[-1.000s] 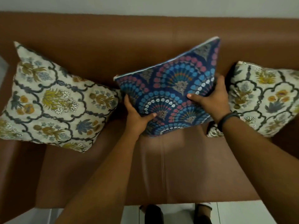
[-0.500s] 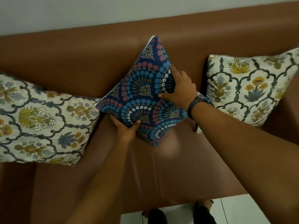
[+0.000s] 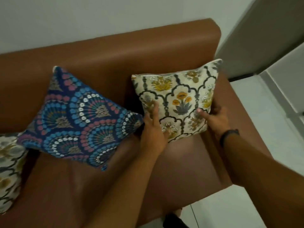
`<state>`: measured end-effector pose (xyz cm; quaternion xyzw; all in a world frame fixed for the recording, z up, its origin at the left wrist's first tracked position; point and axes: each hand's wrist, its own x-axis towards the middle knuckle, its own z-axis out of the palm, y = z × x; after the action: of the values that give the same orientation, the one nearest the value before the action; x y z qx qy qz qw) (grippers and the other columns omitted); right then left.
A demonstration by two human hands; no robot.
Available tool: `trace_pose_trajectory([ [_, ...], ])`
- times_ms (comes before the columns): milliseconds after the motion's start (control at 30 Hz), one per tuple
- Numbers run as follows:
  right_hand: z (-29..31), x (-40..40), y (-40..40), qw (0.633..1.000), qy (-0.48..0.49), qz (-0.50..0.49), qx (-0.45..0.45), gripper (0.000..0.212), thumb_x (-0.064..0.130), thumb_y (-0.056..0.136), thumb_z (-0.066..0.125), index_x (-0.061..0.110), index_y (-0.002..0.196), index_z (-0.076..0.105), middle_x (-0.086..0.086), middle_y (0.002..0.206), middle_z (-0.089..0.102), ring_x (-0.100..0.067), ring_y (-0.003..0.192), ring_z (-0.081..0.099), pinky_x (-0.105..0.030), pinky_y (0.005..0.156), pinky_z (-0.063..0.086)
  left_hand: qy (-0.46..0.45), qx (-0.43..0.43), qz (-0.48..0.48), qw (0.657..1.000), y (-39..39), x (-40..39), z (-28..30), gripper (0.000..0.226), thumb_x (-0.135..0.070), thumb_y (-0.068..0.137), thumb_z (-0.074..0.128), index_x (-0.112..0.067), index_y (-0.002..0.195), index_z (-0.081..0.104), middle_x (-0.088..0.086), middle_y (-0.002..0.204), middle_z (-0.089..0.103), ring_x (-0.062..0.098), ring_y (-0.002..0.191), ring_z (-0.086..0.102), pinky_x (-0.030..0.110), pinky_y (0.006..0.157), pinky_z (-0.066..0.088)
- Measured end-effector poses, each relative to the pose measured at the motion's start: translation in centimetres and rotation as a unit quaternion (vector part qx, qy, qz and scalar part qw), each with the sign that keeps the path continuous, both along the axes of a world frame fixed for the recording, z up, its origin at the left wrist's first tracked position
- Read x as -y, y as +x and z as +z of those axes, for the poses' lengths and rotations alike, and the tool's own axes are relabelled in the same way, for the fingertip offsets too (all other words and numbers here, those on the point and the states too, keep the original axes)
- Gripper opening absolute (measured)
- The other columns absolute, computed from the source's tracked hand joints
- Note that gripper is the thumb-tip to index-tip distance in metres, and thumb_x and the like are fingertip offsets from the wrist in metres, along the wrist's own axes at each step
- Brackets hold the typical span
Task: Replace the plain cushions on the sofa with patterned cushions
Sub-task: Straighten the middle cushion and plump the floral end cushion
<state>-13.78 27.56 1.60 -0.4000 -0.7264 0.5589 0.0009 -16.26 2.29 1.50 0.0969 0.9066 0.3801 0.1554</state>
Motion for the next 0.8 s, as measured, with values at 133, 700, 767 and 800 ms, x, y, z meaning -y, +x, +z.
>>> trace_pose_trajectory([
  [133,-0.5,-4.1,-4.7,0.999,0.002,0.045,0.001,0.125,0.058,0.036,0.103,0.03,0.142,0.042,0.009,0.137,0.061,-0.013,0.119,0.066,-0.045,0.101,0.058,-0.08,0.061,0.064,0.993,-3.9,-4.2,-1.3,0.135,-0.041,0.084,0.084,-0.05,0.154,-0.031,0.027,0.169,0.013,0.046,0.136,0.05,0.051,0.101,0.049],
  [700,9.2,0.4,-8.4,0.912,0.36,0.16,-0.113,0.104,0.066,0.058,0.086,0.034,0.15,0.049,-0.001,0.128,0.06,-0.026,0.122,0.053,-0.042,0.095,0.037,0.237,0.099,0.261,0.93,-2.9,-6.2,-4.4,0.138,-0.028,0.069,0.097,-0.04,0.166,-0.002,-0.004,0.167,0.033,0.013,0.143,0.046,0.033,0.113,0.043],
  [767,9.3,0.4,-9.9,0.902,0.389,0.163,-0.095,0.104,0.065,0.058,0.086,0.036,0.15,0.048,-0.002,0.126,0.059,-0.028,0.12,0.054,-0.045,0.092,0.036,0.245,0.107,0.26,0.928,-3.4,-7.3,-4.6,0.139,-0.026,0.07,0.096,-0.037,0.167,-0.003,-0.011,0.163,0.034,0.011,0.14,0.047,0.029,0.112,0.043],
  [800,9.0,0.0,-10.3,0.903,0.389,0.167,-0.074,0.104,0.065,0.058,0.086,0.037,0.15,0.046,-0.003,0.128,0.058,-0.03,0.122,0.054,-0.048,0.094,0.038,0.24,0.116,0.258,0.929,-3.5,-7.6,-4.7,0.14,-0.025,0.071,0.096,-0.036,0.167,-0.005,-0.011,0.161,0.036,0.011,0.14,0.047,0.028,0.111,0.043],
])
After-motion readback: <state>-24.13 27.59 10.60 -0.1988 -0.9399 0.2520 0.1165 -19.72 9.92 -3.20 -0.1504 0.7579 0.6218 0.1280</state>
